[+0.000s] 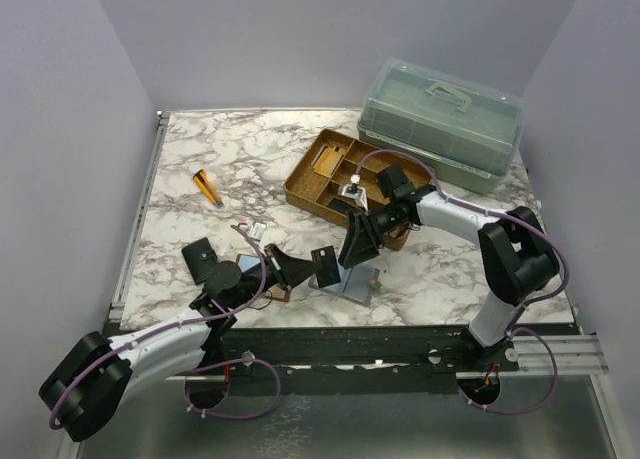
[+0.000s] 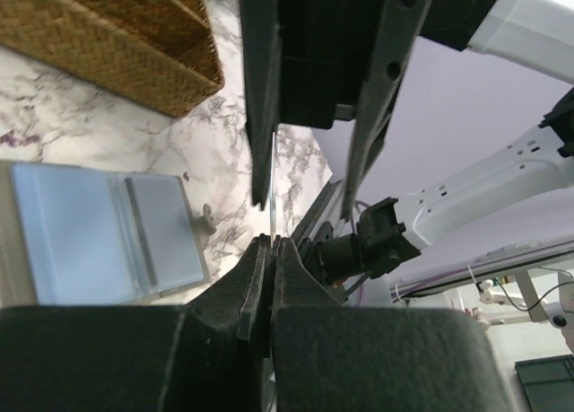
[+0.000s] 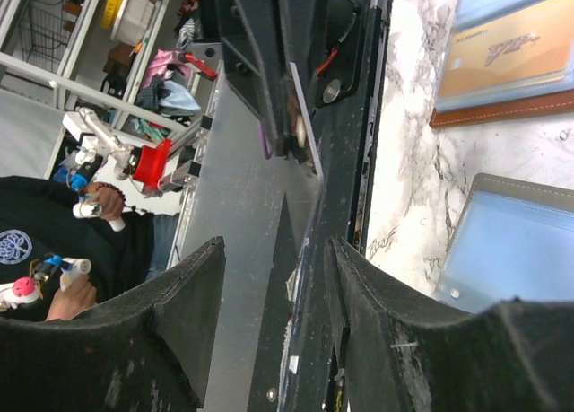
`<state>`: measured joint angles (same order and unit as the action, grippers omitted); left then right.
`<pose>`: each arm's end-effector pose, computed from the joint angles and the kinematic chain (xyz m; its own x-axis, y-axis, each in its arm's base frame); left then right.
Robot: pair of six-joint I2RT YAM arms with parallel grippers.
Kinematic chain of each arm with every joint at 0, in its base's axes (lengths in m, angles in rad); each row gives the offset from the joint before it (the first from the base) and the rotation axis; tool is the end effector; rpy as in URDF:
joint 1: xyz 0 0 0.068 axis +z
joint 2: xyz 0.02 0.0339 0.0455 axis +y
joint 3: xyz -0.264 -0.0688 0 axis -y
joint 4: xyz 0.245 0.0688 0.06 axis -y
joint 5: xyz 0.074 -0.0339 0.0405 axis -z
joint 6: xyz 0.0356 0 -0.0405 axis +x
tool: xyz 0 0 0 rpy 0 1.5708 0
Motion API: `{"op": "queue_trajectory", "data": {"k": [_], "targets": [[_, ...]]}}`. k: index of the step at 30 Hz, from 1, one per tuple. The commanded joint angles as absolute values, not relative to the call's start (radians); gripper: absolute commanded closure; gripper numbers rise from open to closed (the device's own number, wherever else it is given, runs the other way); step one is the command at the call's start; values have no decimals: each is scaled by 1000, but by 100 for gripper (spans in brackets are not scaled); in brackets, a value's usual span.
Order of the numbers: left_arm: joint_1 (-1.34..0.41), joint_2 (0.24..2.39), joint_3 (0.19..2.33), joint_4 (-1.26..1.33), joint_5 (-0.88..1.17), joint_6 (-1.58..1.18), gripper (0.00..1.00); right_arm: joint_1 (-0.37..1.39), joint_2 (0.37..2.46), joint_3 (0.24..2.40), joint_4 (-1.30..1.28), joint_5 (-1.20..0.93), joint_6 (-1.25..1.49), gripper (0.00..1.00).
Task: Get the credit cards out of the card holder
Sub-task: Place the card holder at the center of the board, then place the credit card in the storage box.
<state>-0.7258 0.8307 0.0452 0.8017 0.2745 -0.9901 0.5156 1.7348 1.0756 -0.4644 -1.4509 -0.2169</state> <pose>0.1177 -0.1173 0.1794 -0.6970 -0.4574 -0.5522 0.4718 0.2873 -0.8336 0.2674 0.1922 0.2008 -0.6730 -0.4110 -0.6150 -0.5912 -0.2008 0.7812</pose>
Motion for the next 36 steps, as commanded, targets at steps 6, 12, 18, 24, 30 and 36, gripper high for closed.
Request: {"op": "queue_trajectory", "data": {"k": [6, 12, 18, 24, 30, 36], "targets": [[-721, 912, 91, 969, 303, -1004, 100, 518, 1740, 1063, -340, -1423, -80, 46], [-721, 996, 115, 1065, 288, -1015, 100, 532, 1758, 1071, -311, -1485, -35, 59], [-721, 1074, 153, 1117, 300, -1021, 100, 532, 1771, 1064, -238, -1560, 68, 85], [-720, 1107, 150, 1134, 293, -1030, 98, 531, 1767, 1063, -229, -1534, 68, 100], [-719, 1046, 102, 1092, 225, -1049, 44, 521, 1791, 1228, -671, -1351, -371, 100], [-709, 877, 115, 735, 156, -986, 22, 497, 1777, 1332, -866, -1057, -560, 100]]}}
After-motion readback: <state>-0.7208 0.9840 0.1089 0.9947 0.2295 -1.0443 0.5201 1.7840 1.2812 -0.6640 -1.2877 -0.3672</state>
